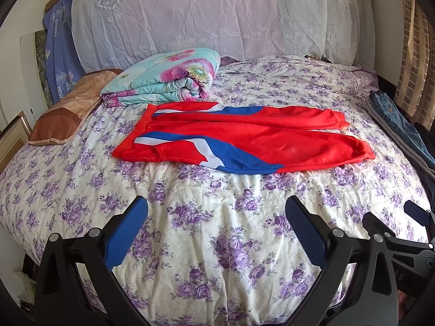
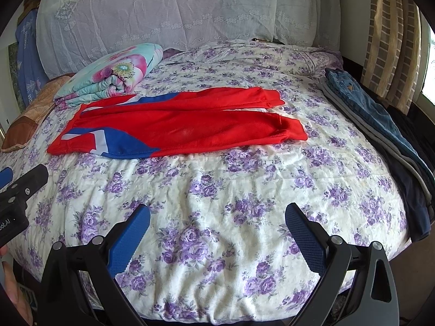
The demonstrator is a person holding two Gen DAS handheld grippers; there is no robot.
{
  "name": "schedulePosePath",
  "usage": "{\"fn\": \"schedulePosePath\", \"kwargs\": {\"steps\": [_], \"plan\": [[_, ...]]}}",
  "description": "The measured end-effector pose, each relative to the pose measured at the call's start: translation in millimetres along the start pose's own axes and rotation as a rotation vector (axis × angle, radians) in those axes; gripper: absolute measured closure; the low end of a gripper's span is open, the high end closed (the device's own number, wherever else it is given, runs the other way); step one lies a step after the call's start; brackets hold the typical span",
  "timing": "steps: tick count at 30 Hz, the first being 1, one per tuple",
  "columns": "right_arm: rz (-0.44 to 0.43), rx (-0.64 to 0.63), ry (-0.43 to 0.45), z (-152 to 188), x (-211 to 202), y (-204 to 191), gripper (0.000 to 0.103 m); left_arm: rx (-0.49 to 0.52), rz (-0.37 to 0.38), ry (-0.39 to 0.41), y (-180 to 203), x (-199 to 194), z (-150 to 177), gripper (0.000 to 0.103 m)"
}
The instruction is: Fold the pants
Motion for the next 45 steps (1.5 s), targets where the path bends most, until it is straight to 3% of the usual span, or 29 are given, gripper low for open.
{"fn": "schedulePosePath", "kwargs": {"steps": [45], "plan": [[-0.003, 0.000, -0.012, 5.6, 5.3, -6.8, 0.003, -0.001, 0.003, -0.018, -1.5, 4.5, 5.1, 0.004]]}}
Point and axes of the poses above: each gripper's, at about its wrist camera, not at the fingertips, and x roughly the way its jaws point, y to its right, z to its underside, the point moved 2 cm from there along x, roughly the way its jaws point, and after that the axes turned 6 degrees about -z, right-handed, at the moved point
